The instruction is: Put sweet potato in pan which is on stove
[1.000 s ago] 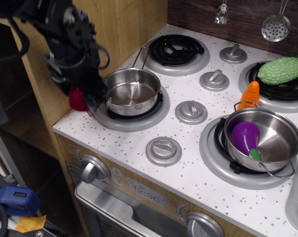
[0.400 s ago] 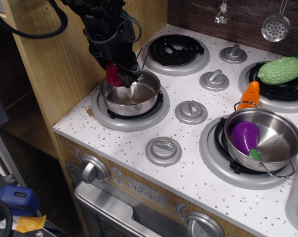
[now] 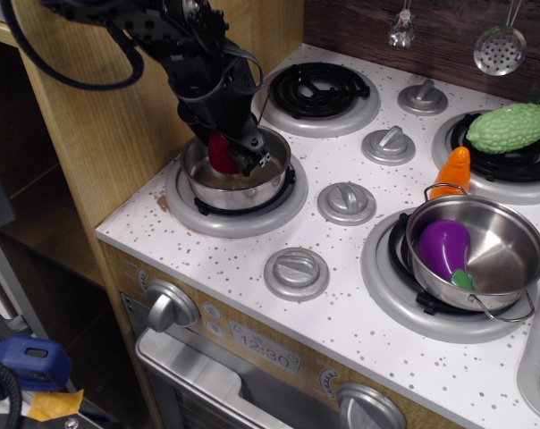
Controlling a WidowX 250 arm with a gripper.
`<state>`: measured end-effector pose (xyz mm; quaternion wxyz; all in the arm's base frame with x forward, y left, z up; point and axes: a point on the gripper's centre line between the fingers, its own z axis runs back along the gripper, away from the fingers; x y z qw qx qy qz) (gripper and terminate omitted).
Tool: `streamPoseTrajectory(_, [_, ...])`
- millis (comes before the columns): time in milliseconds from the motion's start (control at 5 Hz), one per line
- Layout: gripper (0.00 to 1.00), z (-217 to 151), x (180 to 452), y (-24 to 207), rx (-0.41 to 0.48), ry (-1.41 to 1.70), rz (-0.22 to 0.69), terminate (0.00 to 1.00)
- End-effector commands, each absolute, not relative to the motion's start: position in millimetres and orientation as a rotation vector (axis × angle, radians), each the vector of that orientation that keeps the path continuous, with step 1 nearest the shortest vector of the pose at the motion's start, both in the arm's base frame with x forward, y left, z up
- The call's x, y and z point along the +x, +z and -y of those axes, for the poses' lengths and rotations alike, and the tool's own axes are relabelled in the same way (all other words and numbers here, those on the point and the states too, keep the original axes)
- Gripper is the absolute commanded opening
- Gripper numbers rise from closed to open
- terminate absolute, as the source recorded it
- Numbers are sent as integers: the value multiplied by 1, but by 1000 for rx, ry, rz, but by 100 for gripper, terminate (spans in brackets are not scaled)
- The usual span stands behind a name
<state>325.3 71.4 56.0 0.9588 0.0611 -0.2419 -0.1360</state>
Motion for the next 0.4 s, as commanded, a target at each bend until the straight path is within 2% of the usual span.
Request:
streamPoseTrajectory(0, [100,-78,333,69,140,-275,524,0])
streamPoseTrajectory(200, [100,-78,333,69,140,-275,524,100])
